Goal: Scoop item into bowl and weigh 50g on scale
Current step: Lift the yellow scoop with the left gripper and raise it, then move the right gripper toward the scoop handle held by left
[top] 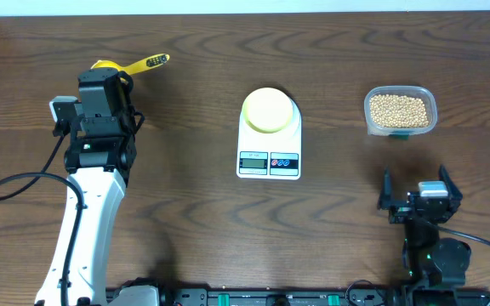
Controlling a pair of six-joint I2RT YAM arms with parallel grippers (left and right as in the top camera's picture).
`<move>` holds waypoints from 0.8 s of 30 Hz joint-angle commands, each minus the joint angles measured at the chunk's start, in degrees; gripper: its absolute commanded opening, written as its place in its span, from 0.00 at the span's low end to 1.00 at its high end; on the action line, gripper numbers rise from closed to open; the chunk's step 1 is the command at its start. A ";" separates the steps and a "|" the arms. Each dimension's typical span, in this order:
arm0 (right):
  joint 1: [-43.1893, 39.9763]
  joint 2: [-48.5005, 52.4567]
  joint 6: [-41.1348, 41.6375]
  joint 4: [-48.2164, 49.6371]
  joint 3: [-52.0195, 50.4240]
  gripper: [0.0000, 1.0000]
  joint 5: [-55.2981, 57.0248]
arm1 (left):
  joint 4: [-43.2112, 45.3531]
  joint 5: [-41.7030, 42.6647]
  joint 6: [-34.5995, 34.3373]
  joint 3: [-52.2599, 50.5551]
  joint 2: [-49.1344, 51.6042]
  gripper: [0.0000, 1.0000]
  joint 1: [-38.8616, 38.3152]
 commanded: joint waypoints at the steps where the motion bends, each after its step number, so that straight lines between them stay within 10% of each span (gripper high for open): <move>1: 0.55 -0.42 -1.62 5.66 -0.07 0.99 4.39 | -0.17 -1.57 -0.55 1.14 -0.20 0.08 0.20; 24: 0.50 16.52 -1.99 26.69 11.54 0.99 8.13 | 1.46 -1.62 -0.57 1.14 -0.20 0.08 0.20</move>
